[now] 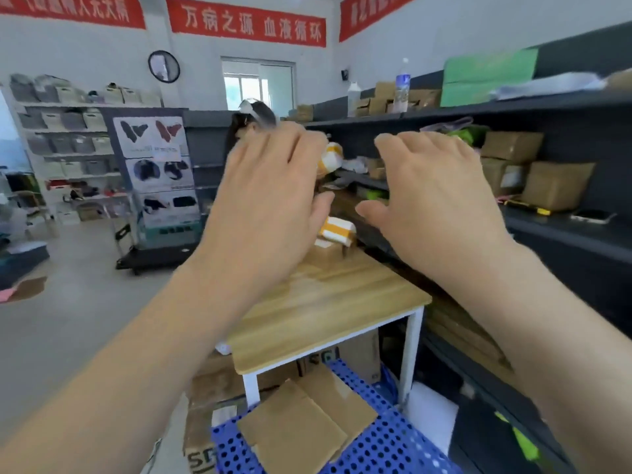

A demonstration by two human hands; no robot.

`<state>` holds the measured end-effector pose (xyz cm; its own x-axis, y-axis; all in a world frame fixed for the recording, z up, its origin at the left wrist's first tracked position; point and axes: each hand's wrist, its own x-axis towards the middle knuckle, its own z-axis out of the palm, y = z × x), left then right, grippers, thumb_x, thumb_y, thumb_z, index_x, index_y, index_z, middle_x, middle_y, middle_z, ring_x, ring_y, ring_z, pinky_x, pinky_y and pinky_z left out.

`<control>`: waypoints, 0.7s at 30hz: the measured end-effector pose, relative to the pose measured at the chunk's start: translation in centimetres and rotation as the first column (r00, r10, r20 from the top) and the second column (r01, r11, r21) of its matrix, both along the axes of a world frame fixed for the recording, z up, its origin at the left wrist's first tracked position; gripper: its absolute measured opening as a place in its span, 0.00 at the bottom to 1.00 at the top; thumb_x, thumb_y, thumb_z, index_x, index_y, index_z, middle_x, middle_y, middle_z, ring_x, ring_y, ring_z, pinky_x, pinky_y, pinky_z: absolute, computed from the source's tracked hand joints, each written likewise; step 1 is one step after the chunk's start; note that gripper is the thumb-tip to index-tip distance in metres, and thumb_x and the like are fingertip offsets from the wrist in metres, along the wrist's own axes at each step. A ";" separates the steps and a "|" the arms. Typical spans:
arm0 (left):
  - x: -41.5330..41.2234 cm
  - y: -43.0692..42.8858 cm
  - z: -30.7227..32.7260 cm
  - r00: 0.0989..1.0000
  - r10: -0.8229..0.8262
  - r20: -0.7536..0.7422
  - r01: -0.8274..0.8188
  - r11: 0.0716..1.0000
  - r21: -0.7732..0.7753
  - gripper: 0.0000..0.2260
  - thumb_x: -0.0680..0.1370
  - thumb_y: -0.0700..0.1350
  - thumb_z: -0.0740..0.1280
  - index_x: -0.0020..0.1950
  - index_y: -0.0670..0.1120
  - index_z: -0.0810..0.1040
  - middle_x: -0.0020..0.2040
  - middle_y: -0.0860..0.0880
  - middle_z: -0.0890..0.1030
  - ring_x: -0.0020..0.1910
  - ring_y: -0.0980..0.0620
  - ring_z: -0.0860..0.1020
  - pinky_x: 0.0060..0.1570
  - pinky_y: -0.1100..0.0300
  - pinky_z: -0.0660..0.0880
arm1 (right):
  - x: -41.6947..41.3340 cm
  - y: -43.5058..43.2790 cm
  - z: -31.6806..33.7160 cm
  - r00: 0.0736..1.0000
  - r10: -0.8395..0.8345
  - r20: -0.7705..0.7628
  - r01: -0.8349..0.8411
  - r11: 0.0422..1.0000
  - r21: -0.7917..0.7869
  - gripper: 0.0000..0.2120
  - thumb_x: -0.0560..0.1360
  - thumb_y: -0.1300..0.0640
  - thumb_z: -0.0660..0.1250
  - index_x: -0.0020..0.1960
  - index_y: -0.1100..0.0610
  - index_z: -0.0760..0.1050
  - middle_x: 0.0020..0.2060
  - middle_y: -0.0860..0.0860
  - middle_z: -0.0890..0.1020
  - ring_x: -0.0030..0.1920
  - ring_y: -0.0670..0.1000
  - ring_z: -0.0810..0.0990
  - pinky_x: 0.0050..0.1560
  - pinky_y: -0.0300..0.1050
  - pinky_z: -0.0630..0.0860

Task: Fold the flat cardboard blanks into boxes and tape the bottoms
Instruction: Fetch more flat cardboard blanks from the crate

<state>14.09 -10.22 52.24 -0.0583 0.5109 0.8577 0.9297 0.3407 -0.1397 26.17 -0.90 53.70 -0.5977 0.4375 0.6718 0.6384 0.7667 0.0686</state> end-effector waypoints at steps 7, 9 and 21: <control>-7.9 2.9 -2.1 0.934 -0.357 -0.013 0.354 0.931 -0.084 0.19 0.73 0.44 0.71 0.61 0.40 0.73 0.57 0.40 0.76 0.57 0.38 0.74 0.61 0.44 0.68 | -5.5 -1.3 -3.1 0.935 -0.352 -0.035 0.351 0.936 -0.037 0.28 0.74 0.48 0.68 0.69 0.58 0.65 0.67 0.58 0.71 0.69 0.61 0.66 0.70 0.57 0.60; -10.0 3.3 -3.4 0.905 -0.425 0.009 0.424 0.900 -0.105 0.19 0.73 0.45 0.71 0.62 0.39 0.73 0.57 0.40 0.76 0.57 0.37 0.74 0.62 0.44 0.68 | -7.4 -1.7 -4.6 0.914 -0.406 -0.025 0.404 0.913 -0.054 0.26 0.74 0.49 0.68 0.67 0.59 0.67 0.65 0.58 0.72 0.68 0.61 0.68 0.69 0.57 0.62; -20.4 5.7 -24.9 0.665 -0.107 0.739 0.545 0.746 -0.382 0.18 0.77 0.48 0.67 0.65 0.43 0.71 0.64 0.45 0.72 0.58 0.44 0.74 0.54 0.52 0.70 | -17.2 0.8 -25.6 0.921 -0.312 0.236 0.390 0.697 -0.602 0.21 0.77 0.49 0.65 0.65 0.60 0.68 0.60 0.57 0.75 0.60 0.59 0.74 0.56 0.53 0.71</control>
<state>-6.33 -4.47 27.31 -0.1980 0.9511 0.2373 0.8754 0.0626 0.4794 9.00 -0.06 28.06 -0.3638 0.9252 0.1081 0.8882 0.3795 -0.2590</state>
